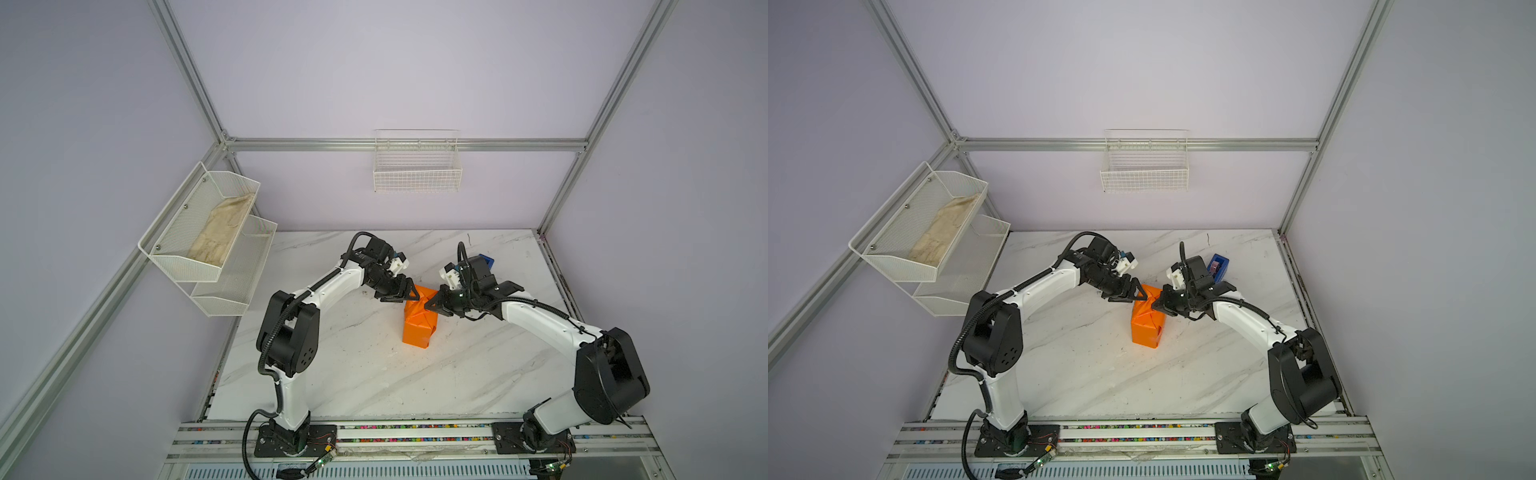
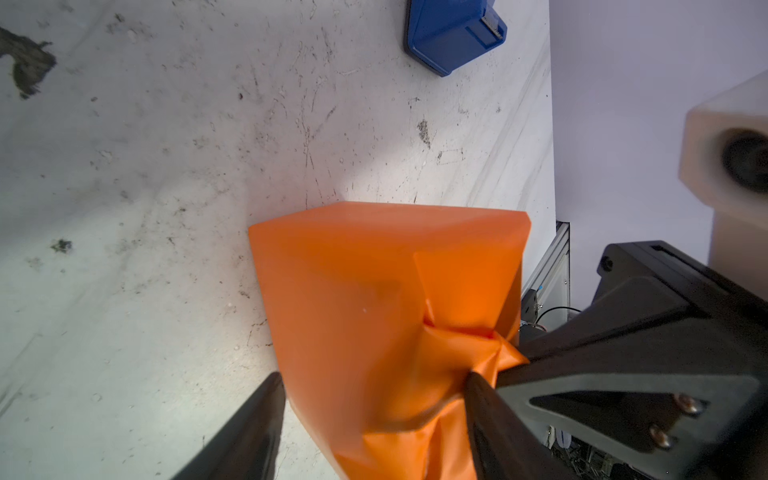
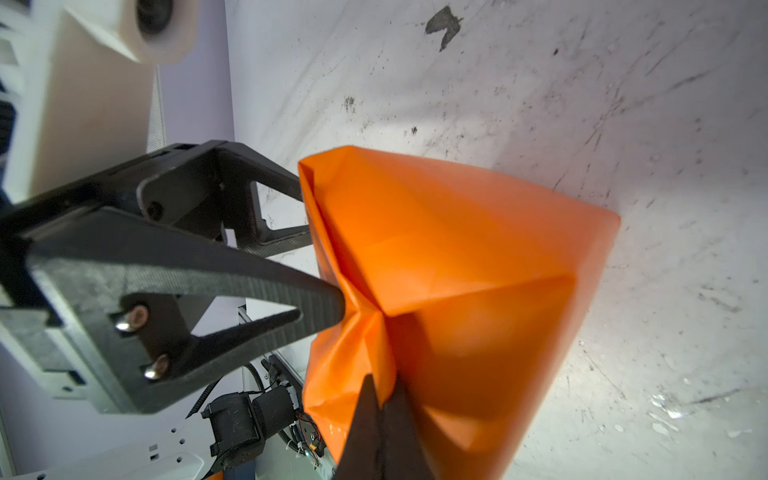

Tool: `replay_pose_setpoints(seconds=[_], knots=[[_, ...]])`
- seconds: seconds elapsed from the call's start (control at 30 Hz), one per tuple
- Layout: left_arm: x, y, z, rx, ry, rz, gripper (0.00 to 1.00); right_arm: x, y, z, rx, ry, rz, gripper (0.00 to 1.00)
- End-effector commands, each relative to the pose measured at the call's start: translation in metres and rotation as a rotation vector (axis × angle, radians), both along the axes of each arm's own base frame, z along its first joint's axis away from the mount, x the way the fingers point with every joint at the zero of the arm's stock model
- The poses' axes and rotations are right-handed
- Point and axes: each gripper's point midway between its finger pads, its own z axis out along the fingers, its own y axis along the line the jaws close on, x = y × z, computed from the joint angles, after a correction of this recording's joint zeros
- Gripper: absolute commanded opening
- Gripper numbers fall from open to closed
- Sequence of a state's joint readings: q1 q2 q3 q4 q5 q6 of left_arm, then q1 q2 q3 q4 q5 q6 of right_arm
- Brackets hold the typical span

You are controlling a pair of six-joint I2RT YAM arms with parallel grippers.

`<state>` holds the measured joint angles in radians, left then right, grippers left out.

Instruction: Wrap the gift box in paper

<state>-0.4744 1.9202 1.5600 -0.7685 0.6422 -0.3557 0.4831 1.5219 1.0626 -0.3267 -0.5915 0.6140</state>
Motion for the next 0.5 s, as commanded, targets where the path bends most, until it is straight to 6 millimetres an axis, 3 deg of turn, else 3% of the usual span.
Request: replay_pose_setpoints(seconds=[0.0, 0.2, 0.3, 0.47], knots=[[0.001, -0.004, 0.005, 0.005, -0.025, -0.027, 0.67, -0.008, -0.019, -0.019, -0.109, 0.072, -0.037, 0.00], [-0.004, 0.009, -0.021, 0.097, 0.014, -0.016, 0.66, -0.012, -0.021, 0.007, -0.076, 0.069, -0.075, 0.00], [-0.006, 0.011, -0.025, 0.106, 0.023, -0.014, 0.66, -0.019, -0.025, 0.000, -0.092, 0.111, -0.083, 0.00], [-0.008, 0.014, -0.029, 0.120, 0.031, -0.011, 0.66, -0.022, -0.039, -0.029, -0.194, 0.145, -0.100, 0.00]])
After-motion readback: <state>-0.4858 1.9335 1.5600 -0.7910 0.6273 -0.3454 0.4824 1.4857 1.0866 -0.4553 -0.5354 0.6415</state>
